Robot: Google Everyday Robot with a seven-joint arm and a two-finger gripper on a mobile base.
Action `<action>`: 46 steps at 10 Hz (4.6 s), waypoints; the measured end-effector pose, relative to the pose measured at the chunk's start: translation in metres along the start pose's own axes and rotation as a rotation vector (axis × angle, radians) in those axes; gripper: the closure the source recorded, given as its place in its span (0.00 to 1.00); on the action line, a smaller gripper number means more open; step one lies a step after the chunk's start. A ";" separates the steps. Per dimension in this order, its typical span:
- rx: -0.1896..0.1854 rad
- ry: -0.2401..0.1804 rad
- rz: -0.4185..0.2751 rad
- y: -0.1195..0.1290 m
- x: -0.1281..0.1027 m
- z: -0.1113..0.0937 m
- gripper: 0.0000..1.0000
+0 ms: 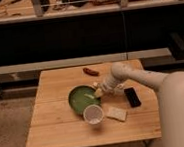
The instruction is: Drag the ceramic bowl in a circle
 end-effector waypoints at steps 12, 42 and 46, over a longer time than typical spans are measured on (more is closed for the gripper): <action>0.174 -0.017 -0.305 -0.172 0.074 0.048 1.00; 0.041 -0.028 -0.426 -0.178 0.039 0.032 1.00; 0.104 -0.028 -0.453 -0.206 0.055 0.047 1.00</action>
